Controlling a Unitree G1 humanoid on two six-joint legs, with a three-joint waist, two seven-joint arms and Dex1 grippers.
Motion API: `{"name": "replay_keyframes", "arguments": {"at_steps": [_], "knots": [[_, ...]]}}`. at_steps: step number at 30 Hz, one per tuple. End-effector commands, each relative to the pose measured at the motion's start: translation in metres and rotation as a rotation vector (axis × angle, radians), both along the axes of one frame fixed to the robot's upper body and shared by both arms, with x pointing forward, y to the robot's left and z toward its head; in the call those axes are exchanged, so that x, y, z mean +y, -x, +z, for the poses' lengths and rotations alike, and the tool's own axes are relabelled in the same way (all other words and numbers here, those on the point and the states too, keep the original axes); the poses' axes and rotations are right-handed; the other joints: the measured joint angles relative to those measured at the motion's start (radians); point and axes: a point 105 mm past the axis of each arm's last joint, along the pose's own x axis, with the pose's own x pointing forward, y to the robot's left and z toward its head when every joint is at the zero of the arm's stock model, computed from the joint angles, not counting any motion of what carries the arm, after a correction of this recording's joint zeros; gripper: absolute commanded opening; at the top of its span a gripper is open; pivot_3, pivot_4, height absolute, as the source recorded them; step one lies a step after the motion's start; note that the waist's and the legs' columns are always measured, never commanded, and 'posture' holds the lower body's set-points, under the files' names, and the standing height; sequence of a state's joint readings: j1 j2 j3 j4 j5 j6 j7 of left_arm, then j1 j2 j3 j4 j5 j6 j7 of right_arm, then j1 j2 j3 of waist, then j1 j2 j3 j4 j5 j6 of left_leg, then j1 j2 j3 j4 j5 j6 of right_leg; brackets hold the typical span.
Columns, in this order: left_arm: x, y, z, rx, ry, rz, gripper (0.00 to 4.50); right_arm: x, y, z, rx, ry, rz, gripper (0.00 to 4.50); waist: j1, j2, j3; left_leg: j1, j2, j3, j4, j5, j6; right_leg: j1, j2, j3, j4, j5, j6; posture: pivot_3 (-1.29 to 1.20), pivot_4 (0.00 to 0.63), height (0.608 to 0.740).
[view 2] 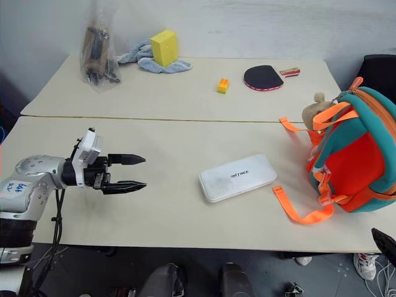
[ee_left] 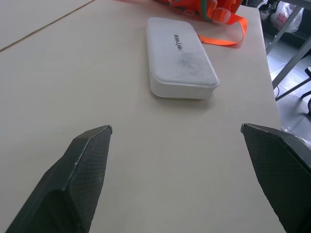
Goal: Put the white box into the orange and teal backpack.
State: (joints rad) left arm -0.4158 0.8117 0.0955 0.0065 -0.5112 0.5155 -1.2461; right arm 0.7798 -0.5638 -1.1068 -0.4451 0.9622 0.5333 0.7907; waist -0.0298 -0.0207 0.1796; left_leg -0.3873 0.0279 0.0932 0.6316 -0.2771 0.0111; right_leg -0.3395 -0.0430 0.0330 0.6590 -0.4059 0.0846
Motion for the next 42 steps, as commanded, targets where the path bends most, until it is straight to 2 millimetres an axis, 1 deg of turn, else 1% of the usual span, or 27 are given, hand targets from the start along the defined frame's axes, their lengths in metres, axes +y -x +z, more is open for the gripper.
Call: {"name": "replay_keyframes", "arguments": {"at_steps": [1, 3, 5, 13, 25, 26, 29, 30, 31, 35, 36, 38, 39, 40, 42], "knots": [[-0.002, 0.001, 0.003, -0.056, -0.044, -0.023, 4.47, -0.003, -0.002, 0.004, -0.008, 0.019, -0.010, 4.50, 0.000, 0.000, 0.000, 0.000, 0.000, 0.000, 0.000, 0.000, 0.000, 0.000, 0.000, 0.000, 0.000, 0.000, 0.000, 0.00, 0.150, 0.740], [-0.004, 0.000, -0.003, -0.060, -0.066, -0.020, 4.47, -0.003, -0.004, 0.004, -0.010, 0.024, -0.014, 4.50, 0.001, 0.000, 0.000, 0.000, 0.000, 0.000, 0.000, 0.000, 0.000, 0.000, 0.000, 0.000, 0.000, 0.000, 0.000, 0.00, 0.150, 0.740], [-0.004, 0.000, -0.005, -0.057, -0.065, -0.011, 4.47, -0.002, -0.005, 0.004, -0.011, 0.027, -0.014, 4.50, 0.001, 0.000, 0.000, 0.000, 0.000, 0.000, 0.000, 0.000, 0.000, 0.000, 0.000, 0.000, 0.000, 0.000, 0.000, 0.00, 0.150, 0.740], [-0.002, -0.003, -0.003, -0.062, -0.061, 0.004, 4.47, -0.002, -0.004, 0.002, 0.001, 0.046, -0.012, 4.50, 0.000, 0.000, 0.000, 0.000, 0.000, 0.000, 0.000, 0.000, 0.000, 0.000, 0.000, 0.000, 0.000, 0.000, 0.000, 0.00, 0.150, 0.740], [-0.006, -0.001, -0.005, -0.058, -0.061, -0.010, 4.47, 0.009, -0.006, -0.002, 0.032, 0.039, 0.028, 4.50, 0.000, 0.000, 0.000, 0.000, 0.000, 0.000, 0.000, 0.001, -0.001, -0.001, 0.000, 0.000, 0.000, 0.000, 0.000, 0.00, 0.150, 0.740], [-0.006, -0.001, -0.005, -0.058, -0.060, -0.011, 4.47, 0.009, -0.006, -0.002, 0.034, 0.050, 0.031, 4.50, 0.001, 0.000, 0.000, 0.000, 0.001, 0.004, 0.000, 0.002, -0.005, -0.003, 0.001, 0.003, 0.001, 0.000, 0.000, 0.00, 0.150, 0.740], [-0.008, -0.001, -0.004, -0.059, -0.058, -0.013, 4.47, 0.011, -0.007, -0.004, 0.048, 0.089, 0.041, 4.50, 0.003, -0.001, 0.000, 0.001, 0.004, 0.018, 0.000, 0.002, -0.006, -0.013, 0.003, 0.017, 0.007, 0.000, 0.000, 0.00, 0.150, 0.740], [-0.009, 0.000, -0.003, -0.057, -0.056, -0.017, 4.47, 0.013, -0.009, -0.006, 0.062, 0.116, 0.056, 4.50, 0.003, -0.001, 0.000, 0.001, 0.004, 0.022, 0.000, 0.001, -0.006, -0.016, 0.003, 0.021, 0.009, 0.000, 0.000, 0.00, 0.150, 0.740], [-0.012, 0.002, -0.003, -0.048, -0.053, -0.029, 4.47, 0.020, -0.011, -0.008, 0.079, 0.148, 0.092, 4.50, 0.001, -0.001, 0.000, 0.000, 0.003, 0.024, -0.001, 0.001, -0.006, -0.017, 0.004, 0.023, 0.009, 0.000, 0.000, 0.00, 0.150, 0.740], [-0.023, 0.012, -0.002, -0.013, -0.046, -0.095, 4.47, 0.053, -0.023, -0.008, 0.094, 0.212, 0.242, 4.50, -0.009, -0.001, 0.000, 0.000, 0.003, 0.023, -0.001, 0.001, -0.006, -0.016, 0.005, 0.023, 0.008, 0.000, 0.001, 0.00, 0.150, 0.740], [-0.026, 0.015, -0.002, 0.000, -0.047, -0.119, 4.49, 0.062, -0.027, -0.008, 0.096, 0.218, 0.280, 4.32, -0.009, -0.001, 0.000, 0.000, 0.003, 0.023, -0.001, 0.001, -0.006, -0.016, 0.005, 0.023, 0.008, 0.000, 0.001, 0.00, 0.150, 0.740], [-0.032, 0.020, -0.007, 0.010, -0.066, -0.171, 4.10, 0.078, -0.036, -0.007, 0.100, 0.245, 0.363, 3.88, -0.009, -0.001, 0.000, 0.000, 0.003, 0.023, 0.000, 0.001, -0.006, -0.015, 0.005, 0.023, 0.008, 0.000, 0.001, 0.00, 0.150, 0.740], [-0.033, 0.021, -0.008, 0.014, -0.073, -0.185, 3.86, 0.083, -0.038, -0.007, 0.101, 0.254, 0.388, 3.49, -0.007, -0.001, 0.000, 0.000, 0.004, 0.023, 0.000, 0.001, -0.006, -0.015, 0.005, 0.023, 0.008, 0.001, 0.001, 0.00, 0.150, 0.740], [-0.037, 0.021, -0.011, 0.015, -0.081, -0.204, 3.62, 0.090, -0.043, -0.005, 0.096, 0.265, 0.424, 3.21, -0.005, -0.001, 0.000, 0.000, 0.003, 0.023, 0.000, 0.001, -0.006, -0.015, 0.005, 0.023, 0.008, 0.001, 0.001, 0.00, 0.150, 0.740], [-0.045, 0.017, -0.017, 0.006, -0.093, -0.221, 3.00, 0.099, -0.055, -0.002, 0.080, 0.284, 0.472, 2.50, -0.001, -0.001, 0.000, 0.000, 0.003, 0.022, 0.001, 0.001, -0.006, -0.014, 0.005, 0.023, 0.008, 0.001, 0.002, 0.00, 0.150, 0.740]]}}
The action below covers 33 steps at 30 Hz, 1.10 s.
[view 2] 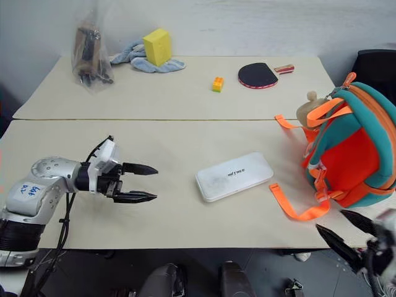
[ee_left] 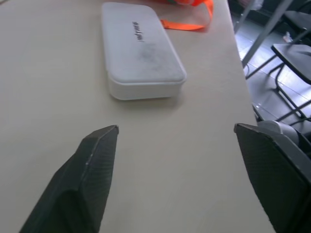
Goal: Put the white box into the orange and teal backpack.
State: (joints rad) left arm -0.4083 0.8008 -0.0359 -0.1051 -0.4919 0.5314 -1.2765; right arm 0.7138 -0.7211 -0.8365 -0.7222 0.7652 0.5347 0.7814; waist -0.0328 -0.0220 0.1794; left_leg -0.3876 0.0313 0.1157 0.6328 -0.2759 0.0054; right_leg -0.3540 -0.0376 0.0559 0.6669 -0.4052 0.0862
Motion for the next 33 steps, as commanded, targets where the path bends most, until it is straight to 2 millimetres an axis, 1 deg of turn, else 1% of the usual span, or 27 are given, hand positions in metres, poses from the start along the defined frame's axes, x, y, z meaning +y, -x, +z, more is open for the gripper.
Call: {"name": "replay_keyframes", "arguments": {"at_steps": [1, 4, 7, 9, 10, 13, 18, 20, 24, 26, 29, 33], "knots": [[-0.017, -0.005, -0.005, -0.048, -0.024, -0.059, 2.67, 0.016, -0.020, 0.007, -0.028, 0.045, 0.084, 2.16, 0.003, 0.000, 0.000, 0.000, 0.000, 0.000, 0.001, 0.000, 0.000, 0.000, 0.000, 0.000, 0.000, 0.000, 0.000, 0.00, 0.150, 0.740], [-0.033, -0.014, -0.016, -0.078, -0.052, -0.098, 1.72, 0.020, -0.051, 0.010, -0.054, 0.082, 0.113, 1.14, 0.004, 0.000, 0.000, 0.000, 0.000, 0.000, 0.006, 0.000, 0.002, 0.003, 0.000, 0.000, 0.000, 0.002, 0.003, 0.00, 0.150, 0.740], [-0.045, -0.022, -0.022, -0.105, -0.070, -0.121, 0.75, 0.017, -0.078, 0.007, -0.063, 0.136, 0.096, 0.08, 0.006, -0.001, 0.001, 0.000, 0.001, -0.003, 0.011, -0.001, 0.004, 0.006, 0.001, -0.001, -0.001, 0.002, 0.003, 0.00, 0.150, 0.740], [-0.051, -0.028, -0.026, -0.117, -0.083, -0.106, 0.14, 0.016, -0.093, 0.004, -0.074, 0.175, 0.077, 0.00, 0.005, -0.001, 0.001, -0.002, 0.001, -0.003, 0.013, -0.002, 0.005, 0.006, 0.001, -0.002, -0.002, 0.002, 0.003, 0.00, 0.150, 0.740], [-0.054, -0.032, -0.028, -0.122, -0.090, -0.087, 0.06, 0.016, -0.100, 0.003, -0.079, 0.186, 0.066, 0.00, 0.005, -0.001, 0.001, -0.002, 0.001, -0.003, 0.013, -0.003, 0.005, 0.006, 0.001, -0.002, -0.003, 0.002, 0.003, 0.00, 0.150, 0.740], [-0.060, -0.038, -0.030, -0.116, -0.078, -0.053, 0.06, 0.020, -0.117, -0.001, -0.098, 0.198, 0.041, 0.00, 0.005, -0.001, 0.001, -0.004, 0.001, -0.003, 0.015, -0.003, 0.006, 0.004, 0.001, -0.002, -0.003, 0.002, 0.003, 0.00, 0.150, 0.740], [-0.069, -0.038, -0.028, -0.115, -0.039, -0.053, 0.06, 0.024, -0.145, -0.014, -0.115, 0.236, -0.047, 0.00, 0.003, -0.001, 0.001, -0.004, 0.001, -0.003, 0.017, -0.003, 0.005, 0.004, 0.000, -0.002, 0.001, 0.002, 0.003, 0.00, 0.150, 0.740], [-0.073, -0.038, -0.028, -0.115, -0.027, -0.052, 0.06, 0.027, -0.152, -0.021, -0.108, 0.231, -0.060, 0.00, 0.004, -0.001, 0.001, -0.004, 0.001, -0.003, 0.016, -0.003, 0.005, 0.003, 0.000, -0.002, 0.002, 0.002, 0.003, 0.00, 0.150, 0.740], [-0.080, -0.042, -0.030, -0.114, -0.018, -0.047, 0.06, 0.035, -0.160, -0.034, -0.088, 0.235, -0.052, 0.00, 0.005, -0.001, 0.001, -0.004, 0.001, -0.003, 0.016, -0.003, 0.005, 0.002, 0.000, -0.002, 0.004, 0.002, 0.003, 0.00, 0.150, 0.740], [-0.080, -0.045, -0.031, -0.117, -0.021, -0.043, 0.06, 0.039, -0.162, -0.037, -0.082, 0.214, -0.042, 0.00, 0.005, -0.001, 0.001, -0.004, 0.001, -0.003, 0.017, -0.003, 0.005, 0.002, 0.000, -0.002, 0.004, 0.002, 0.003, 0.00, 0.150, 0.740], [-0.079, -0.049, -0.031, -0.125, -0.024, -0.038, 0.06, 0.043, -0.160, -0.036, -0.090, 0.204, -0.017, 0.00, 0.005, -0.001, 0.001, -0.004, 0.001, -0.003, 0.017, -0.003, 0.005, 0.002, 0.000, -0.002, 0.005, 0.002, 0.003, 0.00, 0.150, 0.740], [-0.073, -0.064, -0.031, -0.152, -0.043, 0.025, 0.06, 0.049, -0.145, -0.037, -0.062, 0.167, 0.031, 0.00, 0.005, -0.001, 0.001, -0.004, 0.001, -0.003, 0.017, -0.003, 0.005, 0.002, 0.000, -0.002, 0.005, 0.002, 0.003, 0.00, 0.150, 0.740]]}}
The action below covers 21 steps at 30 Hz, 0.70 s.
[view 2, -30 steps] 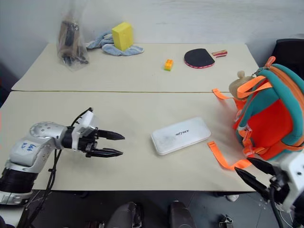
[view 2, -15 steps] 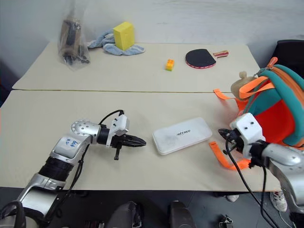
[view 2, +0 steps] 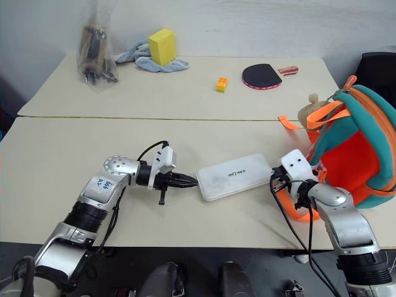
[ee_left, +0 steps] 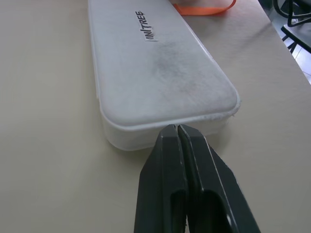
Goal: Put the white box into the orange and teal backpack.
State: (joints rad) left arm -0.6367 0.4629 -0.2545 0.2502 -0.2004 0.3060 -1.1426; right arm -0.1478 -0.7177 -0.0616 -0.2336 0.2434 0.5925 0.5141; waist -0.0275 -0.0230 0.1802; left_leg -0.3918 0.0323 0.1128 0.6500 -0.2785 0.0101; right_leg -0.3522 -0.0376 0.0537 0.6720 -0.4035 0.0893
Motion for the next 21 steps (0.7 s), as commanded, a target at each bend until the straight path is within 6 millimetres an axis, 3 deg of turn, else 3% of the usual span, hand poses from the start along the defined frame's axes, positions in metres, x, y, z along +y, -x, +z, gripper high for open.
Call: {"name": "replay_keyframes", "arguments": {"at_steps": [1, 6, 12, 15, 21], "knots": [[0.006, -0.015, 0.007, -0.068, -0.017, 0.048, 0.06, 0.013, 0.014, 0.008, -0.005, -0.033, 0.077, 0.00, 0.000, 0.000, 0.000, 0.000, 0.000, 0.000, 0.000, 0.000, 0.000, 0.000, 0.000, 0.000, 0.000, 0.000, 0.000, 0.00, 0.150, 0.740], [0.016, -0.030, 0.011, -0.090, -0.023, 0.093, 0.06, 0.024, 0.033, 0.004, 0.025, -0.048, 0.122, 0.00, 0.000, 0.000, 0.000, 0.000, 0.000, 0.000, 0.000, 0.000, 0.000, 0.000, 0.000, 0.000, 0.000, 0.000, 0.000, 0.00, 0.150, 0.740], [0.035, -0.036, 0.006, -0.034, -0.081, 0.129, 0.06, 0.020, 0.038, -0.001, 0.041, -0.034, 0.086, 0.00, -0.001, 0.000, 0.000, 0.000, 0.000, 0.000, 0.000, 0.000, 0.000, 0.000, 0.000, 0.000, 0.000, 0.000, 0.000, 0.00, 0.150, 0.740], [0.058, -0.048, 0.004, 0.189, -0.070, 0.299, 0.66, 0.016, 0.037, -0.002, 0.036, -0.023, 0.066, 0.00, -0.001, 0.000, 0.000, 0.000, 0.000, 0.000, 0.000, 0.000, 0.000, -0.001, 0.000, 0.000, 0.001, 0.000, 0.000, 0.00, 0.150, 0.740], [0.061, -0.039, 0.003, 0.591, 0.000, 0.374, 2.43, 0.016, 0.028, -0.004, 0.025, 0.002, 0.065, 0.00, -0.001, 0.000, 0.000, -0.001, -0.001, 0.000, 0.000, 0.000, 0.000, -0.001, 0.000, 0.000, 0.002, 0.000, 0.000, 0.00, 0.150, 0.740]]}}
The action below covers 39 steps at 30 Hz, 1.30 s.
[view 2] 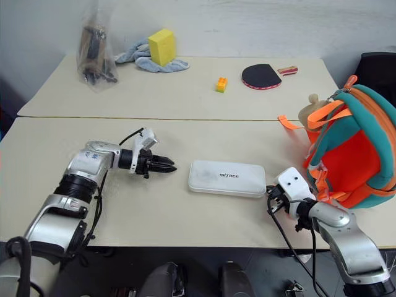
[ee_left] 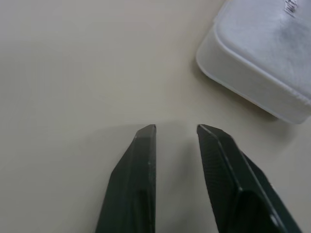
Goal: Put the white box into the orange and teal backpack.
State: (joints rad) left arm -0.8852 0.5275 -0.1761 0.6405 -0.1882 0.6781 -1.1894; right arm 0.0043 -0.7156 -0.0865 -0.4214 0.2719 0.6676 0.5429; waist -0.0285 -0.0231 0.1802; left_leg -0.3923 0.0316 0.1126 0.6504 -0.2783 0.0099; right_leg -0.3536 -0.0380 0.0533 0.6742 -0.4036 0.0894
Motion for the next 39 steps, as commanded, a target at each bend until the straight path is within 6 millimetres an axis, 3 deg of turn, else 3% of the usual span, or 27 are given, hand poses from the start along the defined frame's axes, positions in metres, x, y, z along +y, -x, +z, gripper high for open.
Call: {"name": "replay_keyframes", "arguments": {"at_steps": [1, 7, 10, 13, 20, 28, 31, 39], "knots": [[0.002, 0.007, -0.002, 0.232, 0.066, 0.070, 2.72, 0.001, -0.007, 0.008, -0.050, 0.025, 0.009, 0.00, 0.000, 0.000, 0.000, 0.000, 0.000, 0.000, 0.000, 0.000, 0.000, 0.000, 0.000, 0.000, 0.000, 0.000, 0.000, 0.00, 0.150, 0.740], [-0.013, 0.021, -0.005, 0.461, 0.093, 0.090, 4.49, 0.003, -0.015, 0.007, -0.058, 0.038, 0.018, 0.00, -0.001, 0.000, 0.000, 0.000, 0.000, 0.000, 0.000, 0.000, 0.000, 0.000, 0.000, 0.000, 0.000, 0.000, 0.000, 0.00, 0.150, 0.740], [-0.027, 0.024, -0.013, 0.528, 0.081, 0.106, 4.49, 0.005, -0.018, 0.007, -0.063, 0.041, 0.023, 0.00, 0.002, 0.000, 0.000, 0.001, 0.000, 0.000, 0.000, 0.000, 0.000, 0.000, -0.001, 0.000, 0.001, 0.000, 0.000, 0.00, 0.150, 0.740], [-0.053, 0.032, -0.012, 0.603, 0.131, 0.058, 4.49, 0.008, -0.020, 0.007, -0.068, 0.038, 0.027, 0.00, 0.006, 0.000, 0.000, 0.001, -0.001, -0.001, 0.000, 0.000, 0.000, 0.001, -0.002, -0.001, 0.001, 0.000, 0.000, 0.00, 0.150, 0.740], [-0.095, 0.033, -0.025, 0.621, 0.099, 0.045, 4.49, 0.011, -0.019, 0.007, -0.074, 0.032, 0.027, 0.00, 0.029, 0.000, -0.001, 0.004, -0.003, -0.008, 0.003, 0.000, 0.000, 0.011, -0.004, -0.008, -0.004, 0.000, 0.000, 0.00, 0.150, 0.740], [-0.106, 0.023, -0.011, 0.631, 0.178, 0.065, 4.49, 0.008, -0.016, 0.004, -0.073, 0.026, 0.004, 0.00, 0.032, 0.000, -0.001, 0.003, -0.004, -0.016, 0.004, 0.000, 0.000, 0.015, -0.005, -0.017, -0.006, 0.000, 0.000, 0.00, 0.150, 0.740], [-0.105, 0.022, 0.000, 0.628, 0.229, 0.045, 3.91, 0.008, -0.014, 0.002, -0.073, 0.021, -0.005, 0.00, 0.027, 0.000, -0.001, 0.002, -0.004, -0.017, 0.004, 0.000, 0.000, 0.015, -0.005, -0.018, -0.007, 0.000, 0.000, 0.00, 0.150, 0.740], [-0.105, 0.027, 0.015, 0.624, 0.288, -0.030, 1.62, 0.011, -0.014, 0.003, -0.103, 0.012, -0.021, 0.00, 0.024, 0.000, -0.001, 0.000, -0.003, -0.017, 0.002, 0.002, -0.003, 0.012, -0.004, -0.018, -0.008, 0.000, 0.000, 0.00, 0.150, 0.740]]}}
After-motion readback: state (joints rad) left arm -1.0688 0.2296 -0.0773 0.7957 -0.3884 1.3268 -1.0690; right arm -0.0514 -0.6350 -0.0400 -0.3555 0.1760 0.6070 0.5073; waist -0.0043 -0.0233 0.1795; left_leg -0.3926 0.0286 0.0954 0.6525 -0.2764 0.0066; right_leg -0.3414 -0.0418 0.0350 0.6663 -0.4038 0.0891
